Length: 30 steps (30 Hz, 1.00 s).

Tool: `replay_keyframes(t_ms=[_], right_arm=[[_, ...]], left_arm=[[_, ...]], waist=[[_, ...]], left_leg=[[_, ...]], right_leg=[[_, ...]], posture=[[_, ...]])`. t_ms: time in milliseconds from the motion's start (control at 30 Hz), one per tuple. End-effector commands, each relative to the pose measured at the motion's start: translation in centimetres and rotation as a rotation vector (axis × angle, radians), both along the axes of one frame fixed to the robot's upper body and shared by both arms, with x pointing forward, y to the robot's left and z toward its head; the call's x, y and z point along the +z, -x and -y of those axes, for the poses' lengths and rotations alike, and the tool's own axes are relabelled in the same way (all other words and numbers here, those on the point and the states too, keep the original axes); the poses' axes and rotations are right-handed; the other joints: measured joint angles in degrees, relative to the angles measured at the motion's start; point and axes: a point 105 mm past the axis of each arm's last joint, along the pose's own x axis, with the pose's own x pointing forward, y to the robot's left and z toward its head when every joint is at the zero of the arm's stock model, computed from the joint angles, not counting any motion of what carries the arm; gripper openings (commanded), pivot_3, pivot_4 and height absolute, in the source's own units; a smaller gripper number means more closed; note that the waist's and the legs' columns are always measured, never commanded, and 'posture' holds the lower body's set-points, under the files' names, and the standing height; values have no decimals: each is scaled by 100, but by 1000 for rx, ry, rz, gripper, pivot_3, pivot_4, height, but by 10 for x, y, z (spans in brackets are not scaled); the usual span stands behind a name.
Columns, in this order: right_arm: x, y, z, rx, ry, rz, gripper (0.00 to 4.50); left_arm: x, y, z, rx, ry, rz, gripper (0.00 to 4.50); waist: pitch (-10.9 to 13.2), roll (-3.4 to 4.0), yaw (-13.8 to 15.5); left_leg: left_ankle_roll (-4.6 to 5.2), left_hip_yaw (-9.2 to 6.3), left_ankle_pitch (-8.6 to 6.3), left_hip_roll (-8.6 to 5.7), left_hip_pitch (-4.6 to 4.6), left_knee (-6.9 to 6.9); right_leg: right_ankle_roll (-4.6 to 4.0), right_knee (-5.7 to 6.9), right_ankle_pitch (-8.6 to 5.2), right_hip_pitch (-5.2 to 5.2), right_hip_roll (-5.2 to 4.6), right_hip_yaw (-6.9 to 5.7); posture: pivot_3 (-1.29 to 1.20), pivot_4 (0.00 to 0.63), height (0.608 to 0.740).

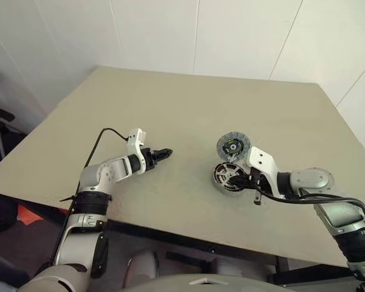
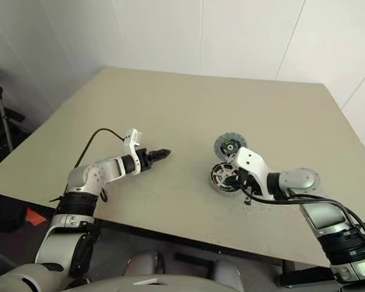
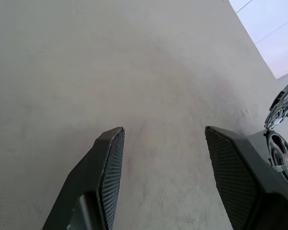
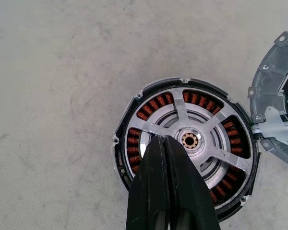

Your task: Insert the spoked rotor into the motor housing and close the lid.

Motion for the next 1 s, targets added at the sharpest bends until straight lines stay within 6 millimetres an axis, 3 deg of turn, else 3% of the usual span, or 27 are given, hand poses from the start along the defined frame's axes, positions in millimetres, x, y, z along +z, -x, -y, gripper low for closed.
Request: replay_keyframes(t_ms=[33, 167, 400, 500, 700, 800, 900, 1000], right_arm=[[31, -11, 7, 3, 17, 99, 28], [59, -16, 5, 14, -15, 169, 28], [72, -17, 12, 11, 10, 204, 28], [62, -14, 18, -8, 16, 164, 28], [-13, 5, 40, -87, 76, -53, 28], [-34, 8, 36, -96, 73, -83, 28], [-18, -5, 30, -106, 22, -8, 28], [3, -15, 29, -94, 25, 67, 28]], left_arm=[[13, -5, 1, 2, 6, 50, 2824], [11, -4, 3, -2, 8, 46, 2824], [11, -4, 3, -3, 9, 44, 2824], [11, -4, 3, -3, 7, 44, 2824], [11, -4, 0, 3, 5, 44, 2824], [11, -4, -1, 9, 6, 44, 2824], [12, -5, -2, 10, 4, 46, 2824], [11, -5, -2, 11, 3, 46, 2824]], waist=[[1, 1, 3], [2, 1, 9], [-1, 5, 29], [-1, 5, 31], [-2, 5, 61], [-6, -7, 3], [-5, -9, -28], [-3, -7, -16]], left_leg=[[0, 1, 1, -2, -7, 2], [2, 2, 2, -1, -11, 5], [14, 1, -5, 1, -44, -11], [39, 1, 2, 0, -98, 3], [36, 0, -4, 0, -94, 12], [18, 0, -10, 5, -49, 9], [8, 0, -7, 7, 17, -2], [2, 0, -2, 5, 20, -3]], right_leg=[[-2, 0, 1, -5, 0, 4], [-38, 4, 23, -9, 0, 5], [-45, 12, 25, -40, 1, -4], [-46, 17, 27, -86, 0, -5], [-46, 13, 27, -73, -2, -8], [-44, 13, 25, -39, 0, -8], [-11, 6, 5, 11, 1, -8], [0, 5, -1, 11, 1, -4]], posture=[[0, 0, 740], [0, 0, 740], [0, 0, 740], [0, 0, 740], [0, 0, 740], [0, 0, 740], [0, 0, 740], [0, 0, 740]])
